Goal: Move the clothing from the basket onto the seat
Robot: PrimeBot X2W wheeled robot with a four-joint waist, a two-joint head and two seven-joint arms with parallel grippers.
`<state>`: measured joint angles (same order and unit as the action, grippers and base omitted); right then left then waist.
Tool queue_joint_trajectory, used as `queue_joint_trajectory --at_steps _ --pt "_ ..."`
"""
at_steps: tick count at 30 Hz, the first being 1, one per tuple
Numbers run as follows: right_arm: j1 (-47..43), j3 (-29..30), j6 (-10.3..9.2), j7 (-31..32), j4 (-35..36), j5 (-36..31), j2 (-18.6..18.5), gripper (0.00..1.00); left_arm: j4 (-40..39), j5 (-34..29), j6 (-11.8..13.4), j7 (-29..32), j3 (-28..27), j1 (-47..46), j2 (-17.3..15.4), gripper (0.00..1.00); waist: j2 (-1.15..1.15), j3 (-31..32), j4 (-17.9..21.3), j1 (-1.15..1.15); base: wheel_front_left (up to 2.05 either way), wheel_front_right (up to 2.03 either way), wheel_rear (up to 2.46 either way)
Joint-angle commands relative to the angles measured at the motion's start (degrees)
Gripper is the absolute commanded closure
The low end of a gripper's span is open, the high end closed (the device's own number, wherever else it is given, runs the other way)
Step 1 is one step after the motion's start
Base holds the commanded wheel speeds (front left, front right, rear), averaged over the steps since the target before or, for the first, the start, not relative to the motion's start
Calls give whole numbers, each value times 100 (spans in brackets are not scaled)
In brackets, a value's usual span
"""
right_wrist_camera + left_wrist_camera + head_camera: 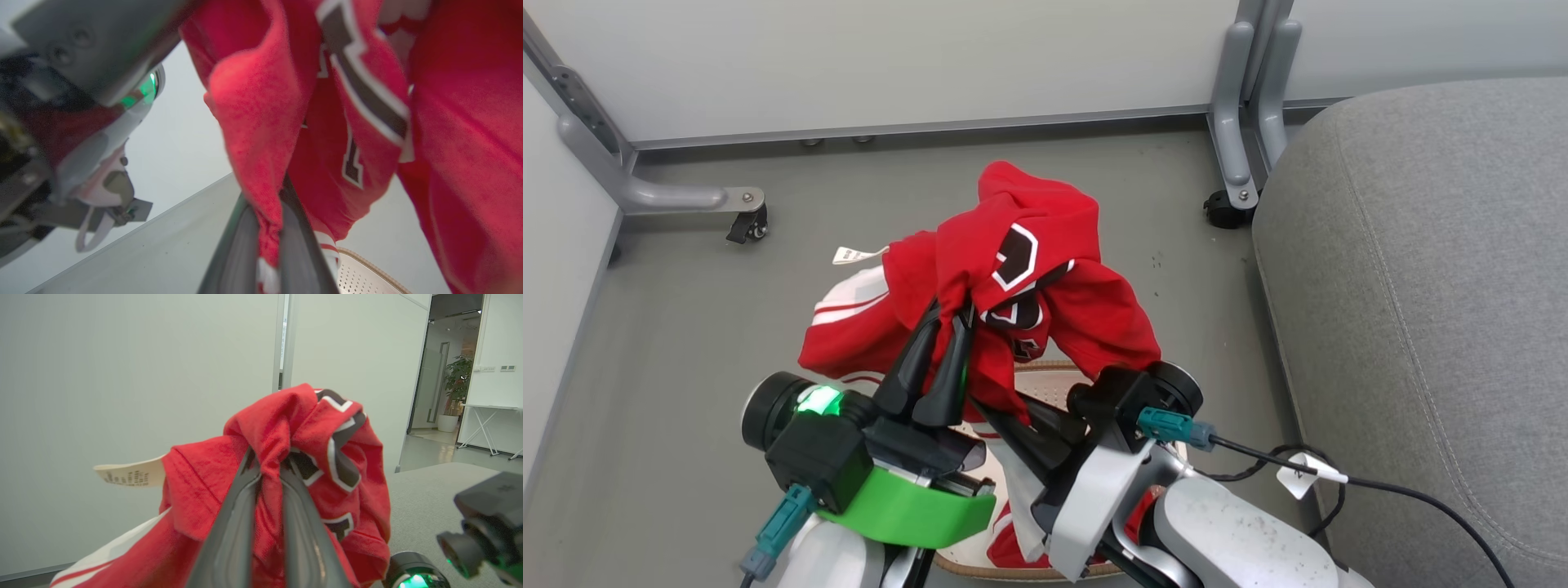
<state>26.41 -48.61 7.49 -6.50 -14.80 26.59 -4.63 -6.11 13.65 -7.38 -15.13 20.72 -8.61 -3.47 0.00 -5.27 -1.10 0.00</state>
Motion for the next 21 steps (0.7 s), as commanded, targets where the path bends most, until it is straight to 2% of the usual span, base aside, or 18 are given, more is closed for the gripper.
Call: queue_joint_trajectory --at_steps 1,2,3,11,21 --pt "88 2 0 -47 -21 14 -38 100 15 14 -20 -3 -16 -61 -47 79 0 1 -4 0 0 0 0" --pt "99 14 0 -66 -32 -14 -46 100 44 11 -20 -2 -31 -51 -44 20 0 3 -6 0 0 0 0" --pt "97 31 0 -74 -42 -27 -47 100 53 -41 -20 -2 -44 -59 -47 0 0 6 -8 0 0 0 0" --pt "112 278 0 -187 -188 -148 -79 100 78 -185 -20 -2 79 -39 -125 0 0 2 -33 0 0 0 0" --pt "202 527 0 -310 -597 -202 -159 100 423 -201 -20 7 818 291 -692 0 0 -4 -103 0 0 0 0"
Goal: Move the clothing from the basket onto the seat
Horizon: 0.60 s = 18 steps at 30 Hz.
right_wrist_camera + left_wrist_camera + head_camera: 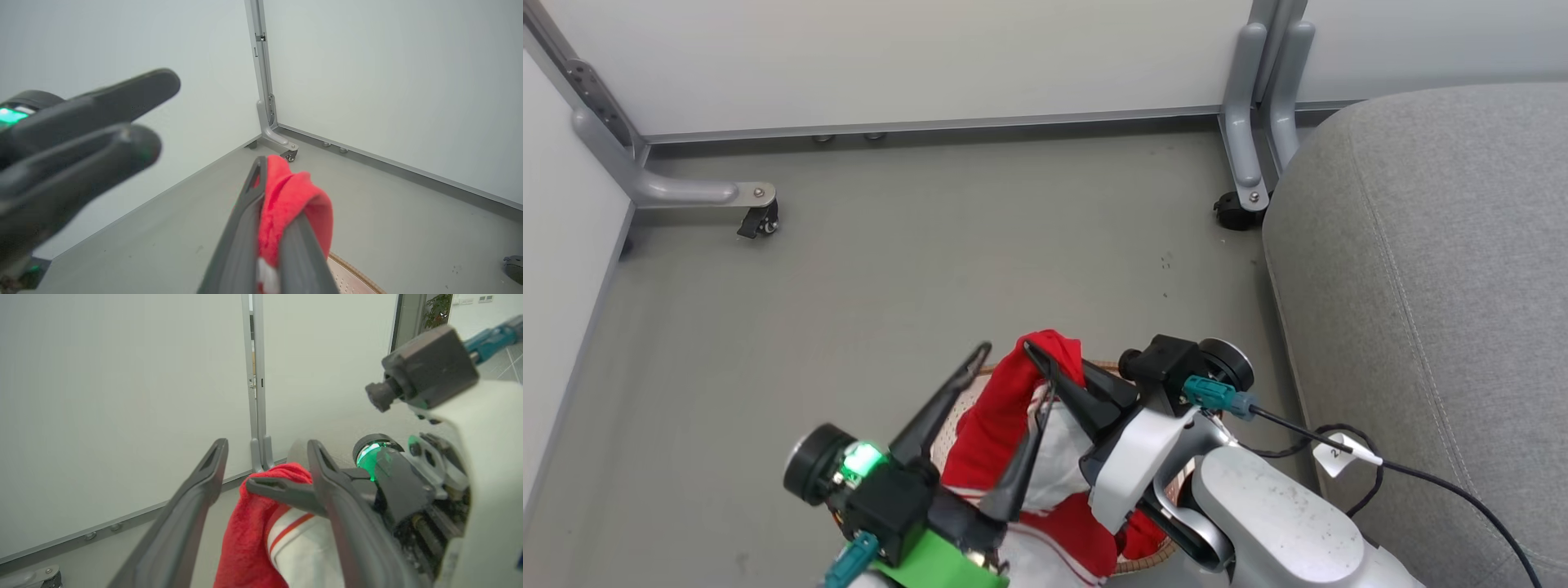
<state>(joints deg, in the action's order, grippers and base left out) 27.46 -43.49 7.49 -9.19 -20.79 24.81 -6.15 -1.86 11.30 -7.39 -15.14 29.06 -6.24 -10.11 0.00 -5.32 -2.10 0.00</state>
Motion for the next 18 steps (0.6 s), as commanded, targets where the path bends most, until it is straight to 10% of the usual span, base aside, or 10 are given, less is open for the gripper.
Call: queue_joint_trajectory --at_steps 1,18 --pt "101 26 0 -62 -39 -27 -9 100 55 52 -18 26 90 98 -90 0 0 5 -8 0 0 0 0" --pt "184 86 0 -227 -374 -40 24 100 542 194 60 163 391 201 -330 0 0 -9 50 0 0 0 0"
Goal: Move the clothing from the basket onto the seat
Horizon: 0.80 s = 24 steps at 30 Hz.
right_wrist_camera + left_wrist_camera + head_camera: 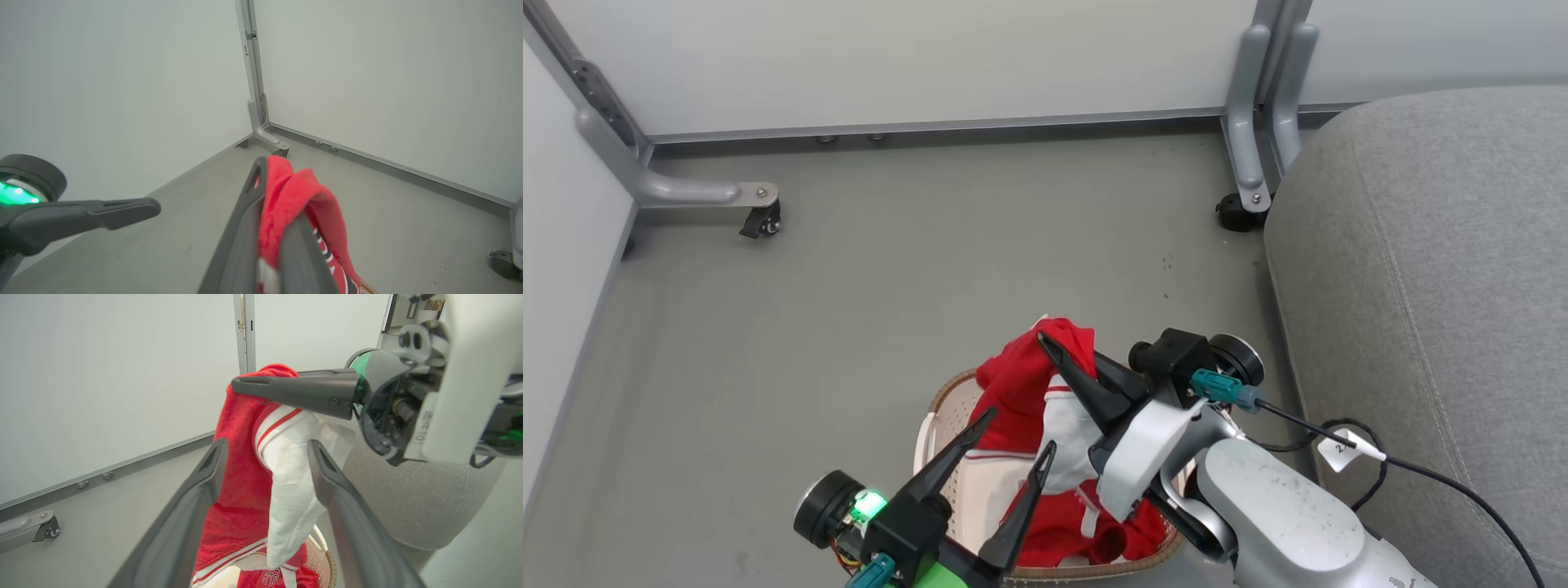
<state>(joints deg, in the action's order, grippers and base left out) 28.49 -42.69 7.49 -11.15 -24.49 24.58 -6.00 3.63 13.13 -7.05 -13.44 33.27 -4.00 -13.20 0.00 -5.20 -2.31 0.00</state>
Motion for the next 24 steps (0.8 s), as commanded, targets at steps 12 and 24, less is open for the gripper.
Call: queue_joint_trajectory --at_steps 12,24 --pt "397 176 0 -191 -19 -76 35 100 -104 -2 80 7 8 -275 -142 0 0 -397 1236 0 0 0 0" --pt "370 691 0 -343 -9 -150 42 100 -337 -101 24 268 186 -675 -380 0 0 -922 2560 0 0 0 0"
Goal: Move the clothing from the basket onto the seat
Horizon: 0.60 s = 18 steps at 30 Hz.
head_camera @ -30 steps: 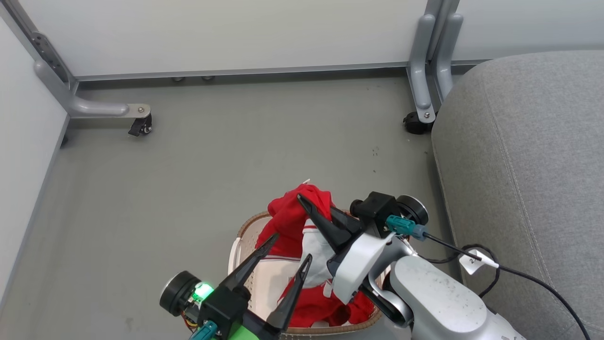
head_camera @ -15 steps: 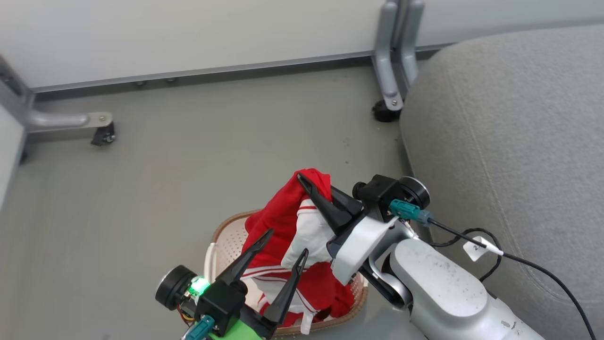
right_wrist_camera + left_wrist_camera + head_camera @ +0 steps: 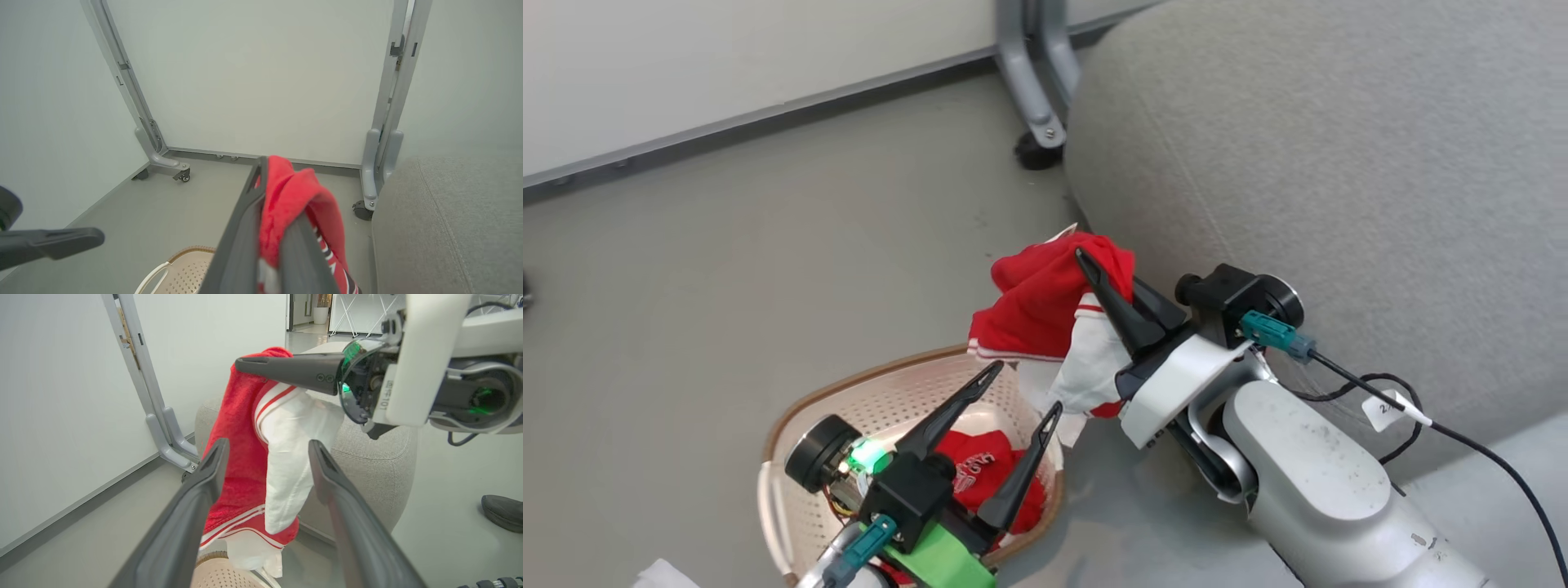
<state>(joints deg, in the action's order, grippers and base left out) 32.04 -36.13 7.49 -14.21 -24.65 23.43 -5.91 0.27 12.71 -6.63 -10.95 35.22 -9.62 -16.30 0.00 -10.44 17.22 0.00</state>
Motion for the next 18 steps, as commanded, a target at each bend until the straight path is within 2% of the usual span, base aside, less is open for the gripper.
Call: queue_joint_trajectory --at_steps 1,9,18 --pt "6 78 0 -53 10 -38 41 100 -37 -61 -27 50 13 -144 -95 0 0 -459 713 0 0 0 0" --pt "-41 546 0 -103 42 -73 75 100 -193 -30 -48 231 170 -364 -282 0 0 -837 1126 0 0 0 0" --pt "514 1396 0 -104 182 -102 -184 100 -435 -75 -61 364 173 -719 -418 0 0 -1301 1074 0 0 0 0"
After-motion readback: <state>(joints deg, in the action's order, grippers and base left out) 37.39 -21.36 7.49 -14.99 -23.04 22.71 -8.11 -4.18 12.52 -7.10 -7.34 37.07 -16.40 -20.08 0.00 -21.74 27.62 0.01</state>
